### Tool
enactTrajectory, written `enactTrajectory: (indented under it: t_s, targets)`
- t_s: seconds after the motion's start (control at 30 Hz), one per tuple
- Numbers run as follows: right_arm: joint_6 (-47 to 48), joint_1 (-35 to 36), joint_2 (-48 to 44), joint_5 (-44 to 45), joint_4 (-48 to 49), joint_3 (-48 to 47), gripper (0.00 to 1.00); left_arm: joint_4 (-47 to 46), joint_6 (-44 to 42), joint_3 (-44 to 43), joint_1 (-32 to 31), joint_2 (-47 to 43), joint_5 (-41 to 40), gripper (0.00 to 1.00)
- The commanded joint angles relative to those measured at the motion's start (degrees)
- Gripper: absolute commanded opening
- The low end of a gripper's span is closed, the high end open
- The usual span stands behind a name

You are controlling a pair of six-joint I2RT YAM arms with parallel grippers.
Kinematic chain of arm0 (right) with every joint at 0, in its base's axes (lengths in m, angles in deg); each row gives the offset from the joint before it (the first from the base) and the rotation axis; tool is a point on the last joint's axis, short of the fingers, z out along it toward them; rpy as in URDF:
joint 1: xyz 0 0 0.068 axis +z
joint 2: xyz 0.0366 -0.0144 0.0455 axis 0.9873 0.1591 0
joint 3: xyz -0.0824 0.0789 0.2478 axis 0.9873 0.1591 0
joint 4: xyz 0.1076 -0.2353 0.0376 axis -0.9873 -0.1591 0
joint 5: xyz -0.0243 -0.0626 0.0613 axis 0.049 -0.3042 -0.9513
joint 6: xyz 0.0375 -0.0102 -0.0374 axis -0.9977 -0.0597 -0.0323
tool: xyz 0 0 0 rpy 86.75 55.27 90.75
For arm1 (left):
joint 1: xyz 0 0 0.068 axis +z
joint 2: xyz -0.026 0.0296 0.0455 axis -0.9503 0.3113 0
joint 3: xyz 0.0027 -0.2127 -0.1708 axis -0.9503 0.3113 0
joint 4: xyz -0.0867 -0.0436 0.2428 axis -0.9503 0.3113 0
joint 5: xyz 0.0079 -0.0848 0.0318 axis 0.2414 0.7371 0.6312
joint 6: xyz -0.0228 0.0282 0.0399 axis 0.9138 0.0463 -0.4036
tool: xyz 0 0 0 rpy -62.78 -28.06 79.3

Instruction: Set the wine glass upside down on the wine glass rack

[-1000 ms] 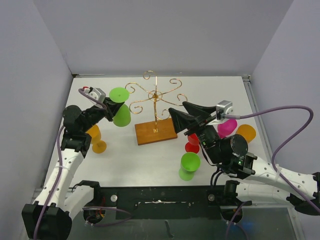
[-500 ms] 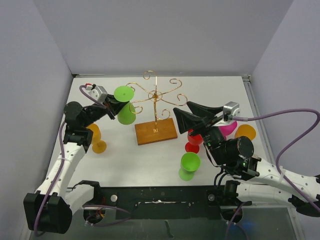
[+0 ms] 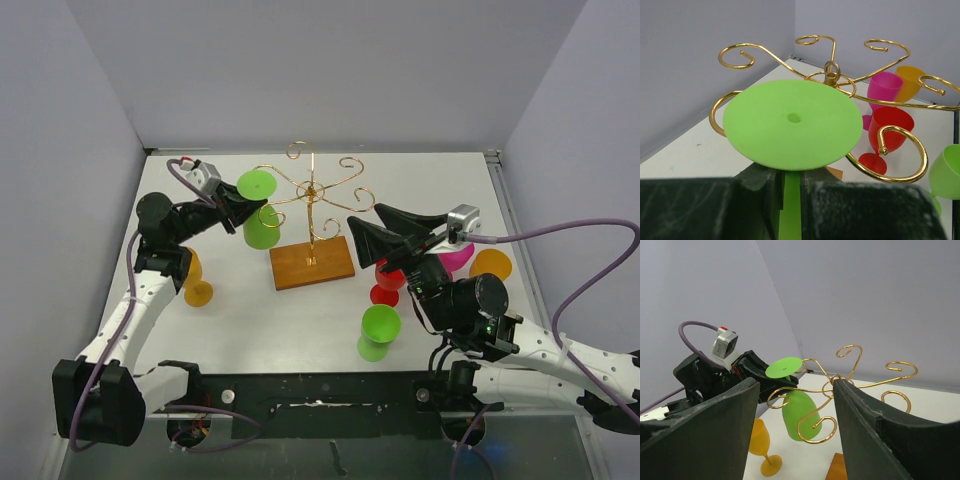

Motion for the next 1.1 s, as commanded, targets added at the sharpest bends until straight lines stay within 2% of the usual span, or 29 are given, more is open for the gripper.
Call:
enactTrajectory:
  t_s: [0.0, 0.53, 0.8, 1.07]
  targets:
    - [0.5, -0.4, -1.0, 0.6, 2.9, -0.7, 0.61, -6.1, 1.6, -3.5, -0.4, 1.1, 1.3, 0.00]
    - [1.0, -0.3, 0.3, -0.1, 3.6, -1.6, 0.61, -4.0, 3.4, -6.9, -2.0, 6.5, 2.0, 0.00]
    - [0.4, -0.3, 0.2, -0.4, 3.5, -1.6, 0.61, -0.4, 2.3, -8.3, -4.2, 8.5, -3.6, 0.00]
    - [-0.3, -0.4, 0.2, -1.0, 3.6, -1.4, 0.61, -0.6, 3.9, -7.8, -5.1, 8.2, -10.6, 0.00]
